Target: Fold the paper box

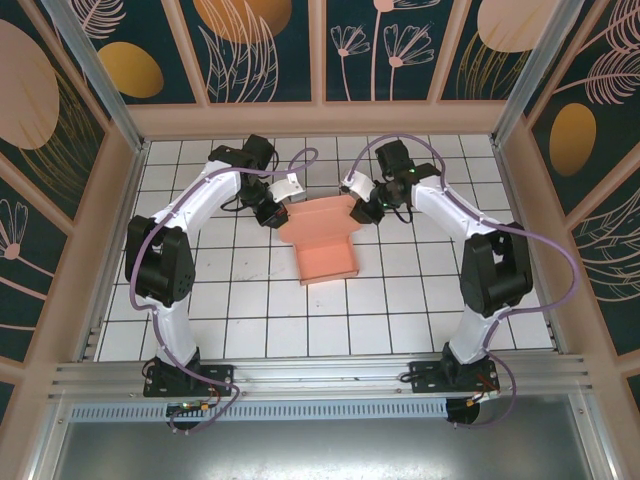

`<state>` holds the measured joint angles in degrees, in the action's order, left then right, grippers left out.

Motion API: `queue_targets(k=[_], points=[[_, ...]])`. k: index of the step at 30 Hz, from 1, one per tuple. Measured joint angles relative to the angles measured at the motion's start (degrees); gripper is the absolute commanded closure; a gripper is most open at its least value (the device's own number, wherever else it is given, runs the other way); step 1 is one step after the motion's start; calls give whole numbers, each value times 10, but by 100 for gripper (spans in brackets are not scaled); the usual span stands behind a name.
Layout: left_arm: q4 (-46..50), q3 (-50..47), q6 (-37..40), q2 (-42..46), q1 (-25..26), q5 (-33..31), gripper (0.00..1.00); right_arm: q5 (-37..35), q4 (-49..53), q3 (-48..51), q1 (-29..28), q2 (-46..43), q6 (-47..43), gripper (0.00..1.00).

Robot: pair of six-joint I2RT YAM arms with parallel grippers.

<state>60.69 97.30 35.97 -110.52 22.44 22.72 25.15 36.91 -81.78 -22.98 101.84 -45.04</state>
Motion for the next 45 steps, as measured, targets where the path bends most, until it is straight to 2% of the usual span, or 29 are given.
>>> queue_targets(k=[2, 4, 12, 16, 20, 29, 39, 45], points=[[0, 0, 0, 0, 0, 0, 100, 0, 2, -3, 0, 5, 0, 88], [0, 0, 0, 0, 0, 0, 100, 3, 7, -6, 0, 9, 0, 99], [-1, 7, -11, 0, 0, -7, 100, 3, 6, -11, 0, 9, 7, 100], [-12, 18, -32, -1, 0, -17, 100, -25, -33, 7, -7, -9, 41, 100], [-45, 24, -70, -2, -2, -33, 100, -90, -82, 33, -31, -37, 116, 100], [-111, 74, -190, -43, -2, -68, 100, -258, -203, 72, -74, -40, 324, 100], [-222, 68, -318, -48, 16, -98, 100, -360, -261, 78, -90, -40, 517, 100], [-332, -2, -388, -38, 29, -117, 100, -410, -291, 100, -99, -37, 576, 100]])
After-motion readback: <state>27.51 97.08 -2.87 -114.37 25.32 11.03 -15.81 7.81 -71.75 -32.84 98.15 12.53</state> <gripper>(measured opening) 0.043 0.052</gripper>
